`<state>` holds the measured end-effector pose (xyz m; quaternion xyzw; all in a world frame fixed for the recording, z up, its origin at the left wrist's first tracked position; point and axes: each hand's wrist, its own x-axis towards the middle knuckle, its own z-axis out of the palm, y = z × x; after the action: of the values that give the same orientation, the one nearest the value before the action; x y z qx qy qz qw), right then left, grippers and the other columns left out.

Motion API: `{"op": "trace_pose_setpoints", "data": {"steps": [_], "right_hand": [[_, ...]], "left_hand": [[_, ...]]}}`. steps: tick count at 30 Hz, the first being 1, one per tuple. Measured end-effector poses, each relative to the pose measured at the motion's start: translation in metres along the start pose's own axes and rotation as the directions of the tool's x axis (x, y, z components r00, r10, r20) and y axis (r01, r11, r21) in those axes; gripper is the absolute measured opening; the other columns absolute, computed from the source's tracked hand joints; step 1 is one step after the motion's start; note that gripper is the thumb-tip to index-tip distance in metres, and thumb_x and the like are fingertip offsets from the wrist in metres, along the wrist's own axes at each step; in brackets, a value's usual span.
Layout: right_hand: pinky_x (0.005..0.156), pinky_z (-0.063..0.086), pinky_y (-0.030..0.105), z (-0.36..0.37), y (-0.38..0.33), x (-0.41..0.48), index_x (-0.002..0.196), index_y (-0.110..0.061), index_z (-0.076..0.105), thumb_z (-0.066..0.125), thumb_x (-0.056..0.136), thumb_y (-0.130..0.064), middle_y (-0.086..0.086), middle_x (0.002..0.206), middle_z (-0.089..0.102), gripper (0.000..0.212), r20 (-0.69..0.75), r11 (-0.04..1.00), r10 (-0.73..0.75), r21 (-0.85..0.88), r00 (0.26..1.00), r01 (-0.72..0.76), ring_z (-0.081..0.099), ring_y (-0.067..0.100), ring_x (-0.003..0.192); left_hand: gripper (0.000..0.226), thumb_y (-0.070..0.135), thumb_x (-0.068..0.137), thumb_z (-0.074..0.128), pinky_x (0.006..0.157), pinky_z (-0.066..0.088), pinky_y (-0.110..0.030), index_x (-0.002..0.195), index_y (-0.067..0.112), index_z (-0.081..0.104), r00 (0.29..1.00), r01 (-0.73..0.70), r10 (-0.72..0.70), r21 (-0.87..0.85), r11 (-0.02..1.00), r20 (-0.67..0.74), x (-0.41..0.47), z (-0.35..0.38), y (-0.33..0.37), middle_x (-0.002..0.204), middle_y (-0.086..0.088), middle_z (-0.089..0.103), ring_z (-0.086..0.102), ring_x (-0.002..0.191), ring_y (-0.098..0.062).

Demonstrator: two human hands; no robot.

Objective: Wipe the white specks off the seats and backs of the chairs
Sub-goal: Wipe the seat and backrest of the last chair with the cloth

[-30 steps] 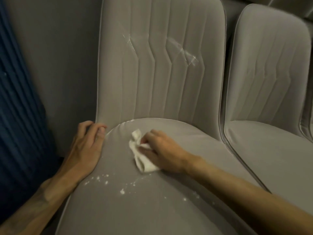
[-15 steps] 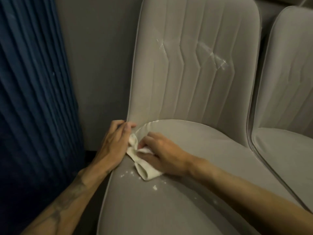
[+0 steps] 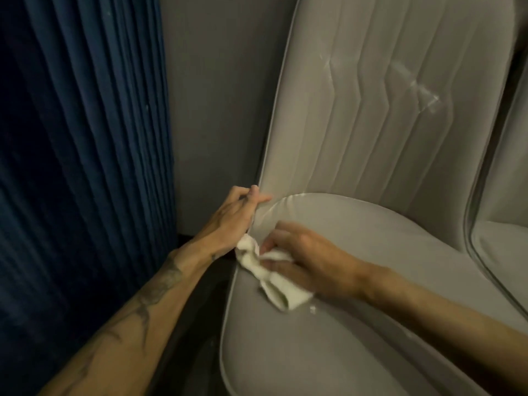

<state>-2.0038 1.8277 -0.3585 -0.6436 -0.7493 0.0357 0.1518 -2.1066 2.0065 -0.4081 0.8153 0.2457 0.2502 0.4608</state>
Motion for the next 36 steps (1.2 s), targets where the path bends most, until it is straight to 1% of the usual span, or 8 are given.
{"op": "trace_pose_setpoints", "data": {"steps": [4,10,16,21,24,27,32,36], "right_hand": [[0.095,0.042,0.036,-0.006,0.010,0.036,0.115,-0.008,0.065,0.057,0.100,-0.031,0.011,0.113,0.061,0.028,-0.072,0.965,0.243,-0.089,0.967,-0.249,0.057,0.027,0.106],[0.085,0.039,0.012,0.007,-0.037,-0.011,0.112,-0.030,0.060,0.053,0.099,-0.045,-0.013,0.106,0.052,0.021,0.036,0.995,-0.080,0.054,0.996,0.078,0.049,0.002,0.096],[0.092,0.043,0.034,-0.010,-0.005,0.019,0.113,-0.012,0.067,0.058,0.099,-0.033,0.006,0.109,0.059,0.026,-0.039,0.980,0.177,-0.084,0.983,-0.180,0.056,0.023,0.103],[0.086,0.040,0.013,0.007,-0.045,-0.021,0.111,-0.033,0.059,0.052,0.101,-0.047,-0.016,0.106,0.051,0.019,0.061,0.994,-0.090,0.068,0.994,0.086,0.050,0.000,0.098],[0.088,0.037,0.008,-0.006,-0.028,-0.006,0.114,-0.025,0.064,0.056,0.100,-0.038,-0.009,0.107,0.054,0.021,0.041,1.000,-0.028,0.009,0.999,0.028,0.051,0.003,0.097],[0.092,0.043,0.028,-0.012,-0.016,0.013,0.115,-0.016,0.066,0.057,0.099,-0.034,0.002,0.110,0.058,0.026,-0.012,0.988,0.136,-0.077,0.991,-0.136,0.054,0.017,0.099],[0.086,0.038,0.010,0.006,-0.055,-0.020,0.114,-0.035,0.060,0.053,0.100,-0.047,-0.018,0.108,0.049,0.020,0.085,0.993,-0.098,0.066,0.992,0.093,0.048,-0.001,0.098],[0.088,0.035,0.007,-0.009,-0.030,0.001,0.115,-0.019,0.066,0.057,0.100,-0.034,-0.009,0.112,0.053,0.023,0.029,0.999,-0.026,-0.025,0.999,0.027,0.051,0.007,0.101]], "left_hand": [[0.076,0.079,0.093,0.016,0.115,0.034,-0.032,0.131,0.040,0.069,1.000,0.020,-0.019,-0.099,0.995,0.011,0.001,-0.001,0.003,0.121,0.033,0.041,0.050,0.128,-0.001],[0.060,0.063,0.107,0.018,0.110,0.026,-0.020,0.136,0.040,0.065,1.000,-0.016,0.017,-0.036,0.999,0.023,0.000,-0.001,-0.001,0.120,0.032,0.039,0.045,0.121,0.007],[0.051,0.056,0.109,0.024,0.115,0.029,-0.026,0.147,0.041,0.053,0.996,-0.054,0.052,0.027,0.998,0.074,-0.006,-0.002,-0.008,0.147,0.012,0.032,0.043,0.136,-0.004],[0.048,0.061,0.107,0.024,0.111,0.027,-0.025,0.147,0.050,0.049,0.991,-0.081,0.074,0.059,0.995,0.112,-0.005,-0.005,-0.014,0.145,0.020,0.026,0.037,0.136,-0.003],[0.045,0.058,0.107,0.031,0.112,0.030,-0.026,0.147,0.049,0.049,0.990,-0.089,0.085,0.031,0.996,0.116,-0.005,-0.005,-0.019,0.146,0.020,0.026,0.038,0.135,-0.003],[0.045,0.060,0.106,0.036,0.105,0.030,-0.017,0.148,0.049,0.049,0.989,-0.095,0.092,0.025,0.995,0.112,-0.006,-0.002,-0.020,0.146,0.022,0.026,0.037,0.132,-0.001],[0.042,0.067,0.102,0.039,0.100,0.030,-0.012,0.142,0.059,0.047,0.991,-0.110,0.104,0.072,0.991,0.088,-0.006,-0.002,-0.022,0.136,0.030,0.025,0.040,0.133,-0.003],[0.048,0.078,0.092,0.037,0.103,0.030,-0.013,0.138,0.064,0.046,0.989,-0.131,0.126,0.069,0.989,0.076,-0.008,-0.002,-0.022,0.137,0.029,0.025,0.040,0.130,-0.001]]}}
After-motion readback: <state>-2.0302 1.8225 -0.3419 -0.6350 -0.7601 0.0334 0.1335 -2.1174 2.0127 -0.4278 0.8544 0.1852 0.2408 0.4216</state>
